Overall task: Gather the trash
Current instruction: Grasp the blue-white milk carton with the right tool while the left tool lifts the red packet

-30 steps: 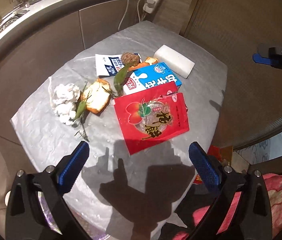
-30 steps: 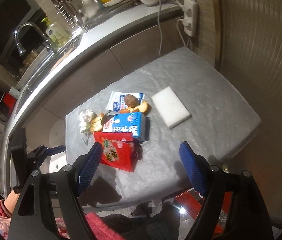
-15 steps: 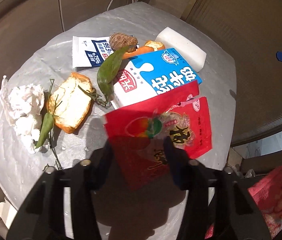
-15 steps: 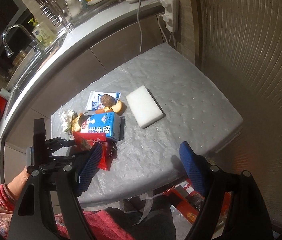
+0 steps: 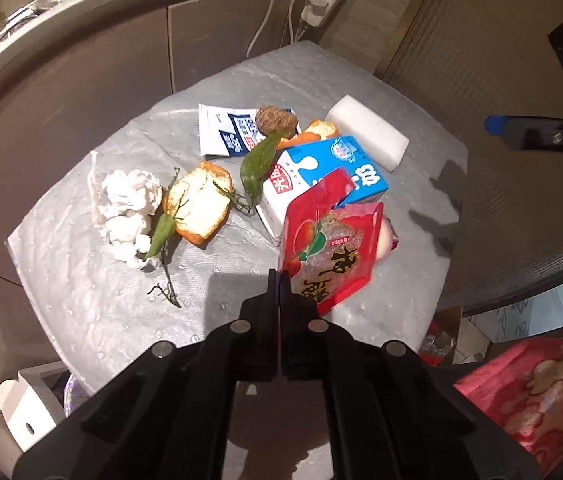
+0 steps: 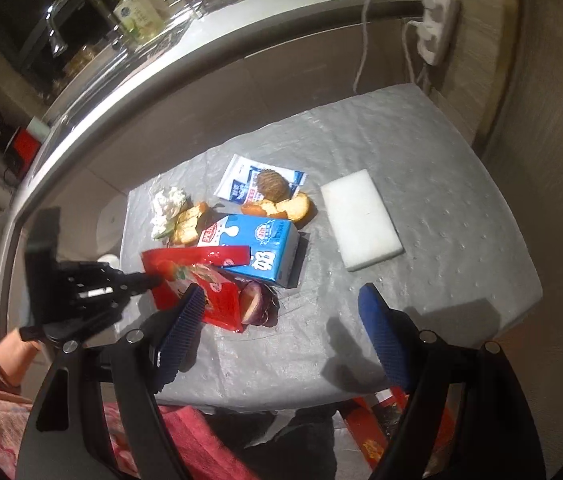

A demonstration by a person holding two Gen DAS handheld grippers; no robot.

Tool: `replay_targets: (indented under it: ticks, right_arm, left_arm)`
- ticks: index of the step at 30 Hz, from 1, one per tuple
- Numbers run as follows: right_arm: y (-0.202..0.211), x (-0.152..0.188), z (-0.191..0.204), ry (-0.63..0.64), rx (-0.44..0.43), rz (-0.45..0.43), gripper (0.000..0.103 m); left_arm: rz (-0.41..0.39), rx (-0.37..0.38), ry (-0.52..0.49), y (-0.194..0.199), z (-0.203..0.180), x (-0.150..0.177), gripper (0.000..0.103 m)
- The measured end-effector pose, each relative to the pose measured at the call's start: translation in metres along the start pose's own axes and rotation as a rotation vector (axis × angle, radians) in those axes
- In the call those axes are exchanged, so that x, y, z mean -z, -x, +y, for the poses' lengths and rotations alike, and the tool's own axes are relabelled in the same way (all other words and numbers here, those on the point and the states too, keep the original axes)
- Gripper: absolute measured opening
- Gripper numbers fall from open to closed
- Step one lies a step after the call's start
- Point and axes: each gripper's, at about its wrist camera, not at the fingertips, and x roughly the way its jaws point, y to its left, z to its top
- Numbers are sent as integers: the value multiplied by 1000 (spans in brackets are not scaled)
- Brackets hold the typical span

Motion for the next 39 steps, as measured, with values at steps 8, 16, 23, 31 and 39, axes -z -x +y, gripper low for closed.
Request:
replay_targets:
  ticks: [8,16,23,31,39]
  right_arm:
    - [-71,-20,58,592,38,139,70]
    - [-115,-33,88,991,-53,256,52]
    - [-135,-33,100,1149,-94,325,55]
    - [-149,-26,107,1310,-11,353,73]
    - [-158,-37,108,1251,13,342,71]
  left_arm:
    - [-77,-69,62,77,-11,5,0]
    - [-108,-191,194,118,-1,22,0]
    - [-117,-247,278,133,4,34,0]
    - [-125,-263,330,139,9,41,0]
    - [-119,-272,351,141,13,45,0]
